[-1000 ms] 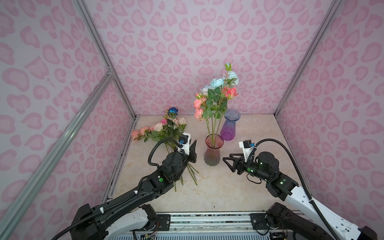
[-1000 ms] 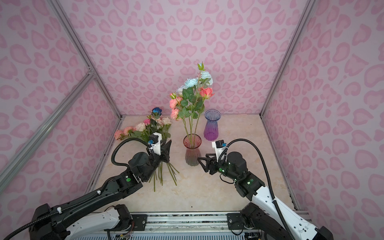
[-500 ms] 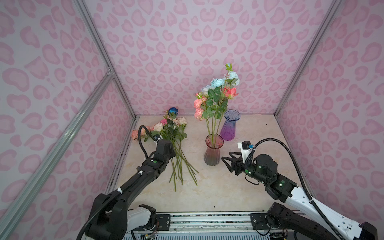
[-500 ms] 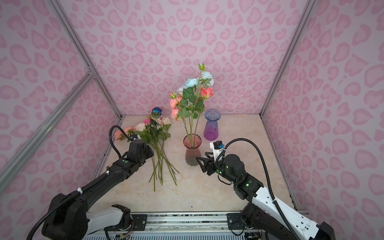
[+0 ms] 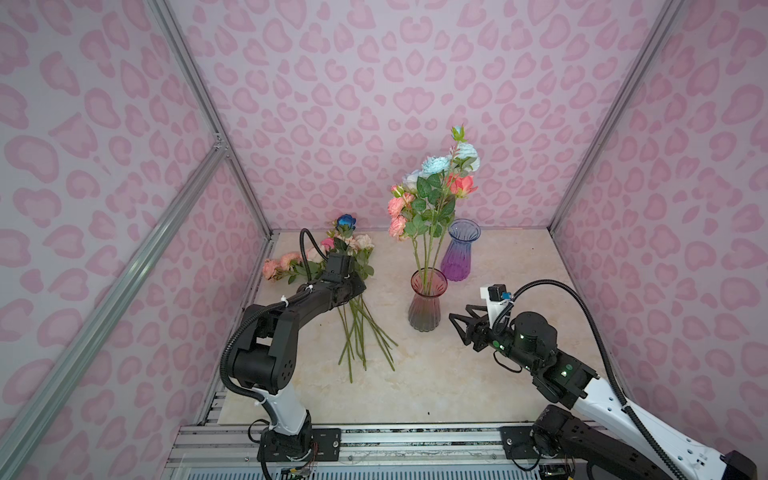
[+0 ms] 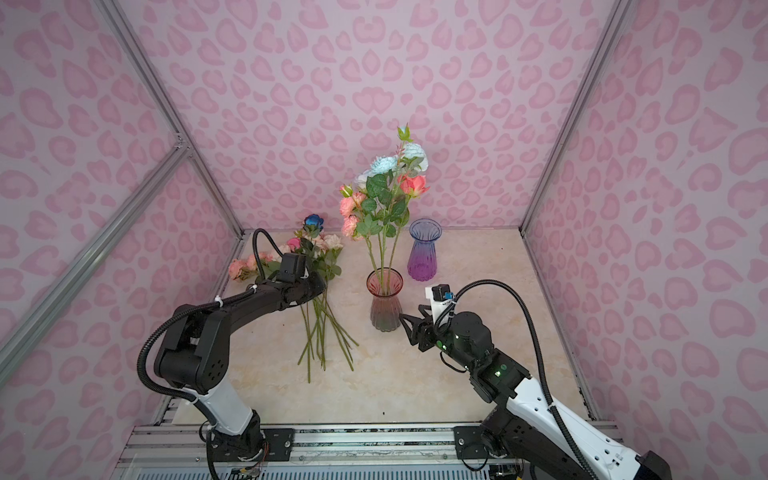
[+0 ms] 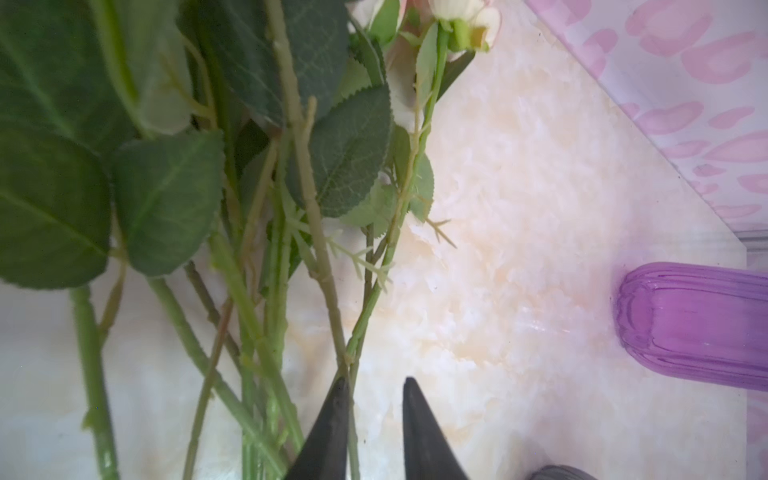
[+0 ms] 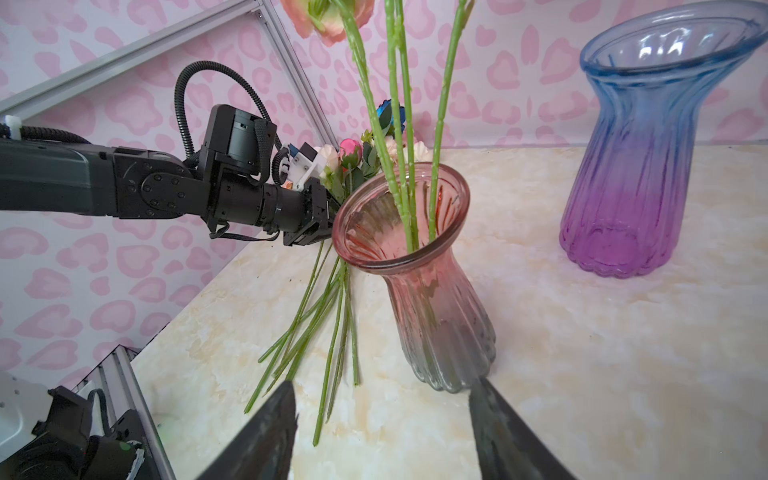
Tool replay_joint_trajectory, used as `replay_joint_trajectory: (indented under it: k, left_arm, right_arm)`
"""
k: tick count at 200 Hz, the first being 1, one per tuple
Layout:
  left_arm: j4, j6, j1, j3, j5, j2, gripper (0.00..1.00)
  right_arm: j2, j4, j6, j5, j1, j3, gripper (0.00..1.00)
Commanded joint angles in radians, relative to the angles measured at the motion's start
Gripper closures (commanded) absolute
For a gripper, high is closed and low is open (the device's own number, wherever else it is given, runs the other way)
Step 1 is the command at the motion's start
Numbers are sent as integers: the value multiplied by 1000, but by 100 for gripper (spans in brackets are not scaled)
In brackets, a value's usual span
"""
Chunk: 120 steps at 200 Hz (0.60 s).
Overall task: Arrange the flowers into the vase
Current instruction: 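Open the left gripper and move it back down to the rose stems, then close the left gripper on a pink rose stem in the bunch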
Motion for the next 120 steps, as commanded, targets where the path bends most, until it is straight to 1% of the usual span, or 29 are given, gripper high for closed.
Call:
replay_joint_trajectory:
  k: [1, 33, 63, 75, 94, 120]
  left_arm:
    - [-3, 27, 2, 35, -17, 20, 75]
    - [-18, 26, 3, 36, -77, 32, 76]
    - [-8, 32, 0, 5, -87, 12, 76]
    - [-18, 38, -1, -1, -110, -3, 76]
    - [5, 58, 0, -20, -102, -36, 74]
    - [-25, 82, 0, 23, -115, 2, 75]
  right_arm:
    - [7, 8, -6, -2, -8, -6, 33]
    - [25, 21, -1, -13, -18, -4, 33]
    - [37, 24, 1, -18, -20, 0, 33]
    - [42, 26, 1, -18, -21, 0, 33]
    - [53, 32, 3, -20, -20, 2, 33]
    - [73, 45, 7, -30, -21, 11, 33]
